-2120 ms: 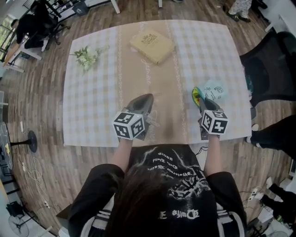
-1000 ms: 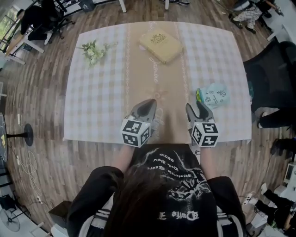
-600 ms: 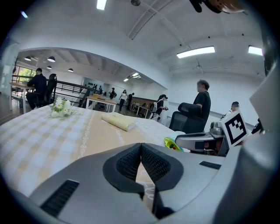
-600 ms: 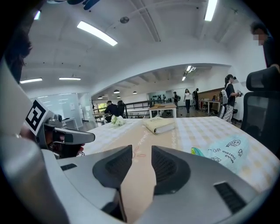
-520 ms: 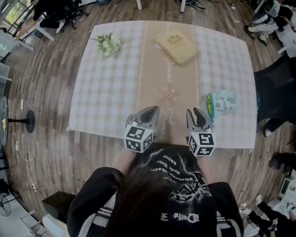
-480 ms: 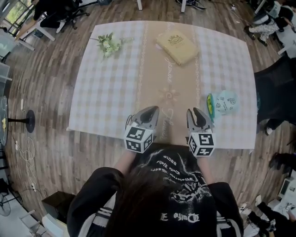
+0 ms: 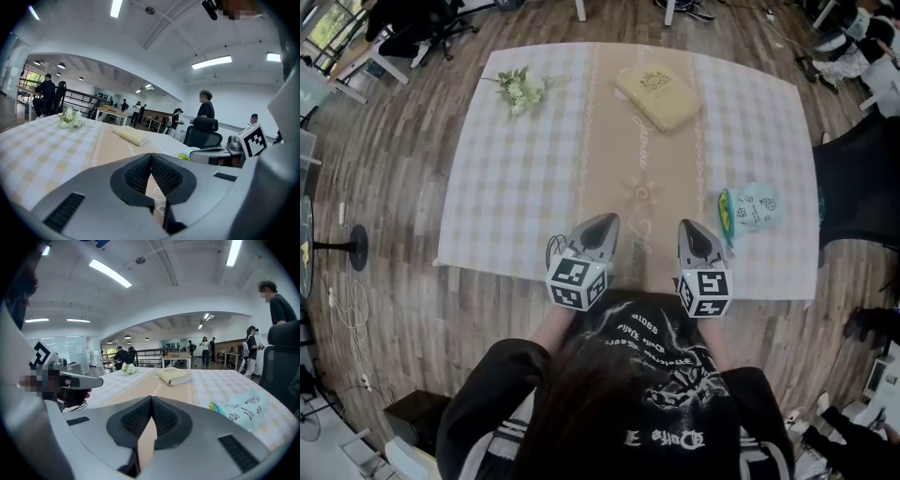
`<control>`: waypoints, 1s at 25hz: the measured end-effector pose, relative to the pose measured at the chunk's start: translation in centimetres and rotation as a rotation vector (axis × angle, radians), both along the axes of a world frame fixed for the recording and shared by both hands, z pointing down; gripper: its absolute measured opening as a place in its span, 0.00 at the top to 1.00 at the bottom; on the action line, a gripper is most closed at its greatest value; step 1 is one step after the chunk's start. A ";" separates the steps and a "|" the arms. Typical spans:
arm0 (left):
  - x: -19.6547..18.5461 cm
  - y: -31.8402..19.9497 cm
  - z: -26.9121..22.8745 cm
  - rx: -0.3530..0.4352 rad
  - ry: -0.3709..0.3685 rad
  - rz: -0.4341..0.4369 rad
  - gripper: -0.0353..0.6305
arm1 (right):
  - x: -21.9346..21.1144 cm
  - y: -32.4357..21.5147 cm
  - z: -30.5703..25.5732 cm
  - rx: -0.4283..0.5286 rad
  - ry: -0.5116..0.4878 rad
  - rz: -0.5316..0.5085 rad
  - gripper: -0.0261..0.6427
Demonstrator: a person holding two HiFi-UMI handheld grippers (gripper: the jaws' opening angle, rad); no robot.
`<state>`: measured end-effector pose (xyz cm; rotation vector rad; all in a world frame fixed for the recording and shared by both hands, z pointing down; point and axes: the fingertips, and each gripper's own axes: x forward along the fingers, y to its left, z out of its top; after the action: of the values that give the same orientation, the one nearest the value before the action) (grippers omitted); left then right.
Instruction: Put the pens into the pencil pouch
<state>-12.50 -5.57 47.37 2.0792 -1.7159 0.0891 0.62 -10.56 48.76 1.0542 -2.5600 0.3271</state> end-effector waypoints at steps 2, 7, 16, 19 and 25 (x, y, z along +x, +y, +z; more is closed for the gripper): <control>0.3 0.0 0.6 -0.005 -0.014 0.003 0.92 | 0.2 0.1 0.4 0.003 -0.001 0.001 0.95; 0.5 -0.6 2.0 -0.034 -0.075 0.005 0.92 | 0.5 -0.3 1.2 0.022 0.020 0.002 0.95; 1.0 -1.4 1.3 -0.024 0.017 0.000 0.92 | 2.1 -0.5 1.8 0.007 0.053 0.001 0.95; 1.0 -1.8 1.2 -0.020 0.024 -0.006 0.92 | 2.6 -0.9 1.8 0.011 0.056 0.013 0.95; 1.5 -2.2 1.7 -0.030 -0.003 -0.007 0.92 | 3.4 -1.5 2.0 0.012 0.057 0.027 0.95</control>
<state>-11.01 -7.74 49.12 2.0521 -1.7132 0.1160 3.98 -12.05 50.71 1.0880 -2.5021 0.2856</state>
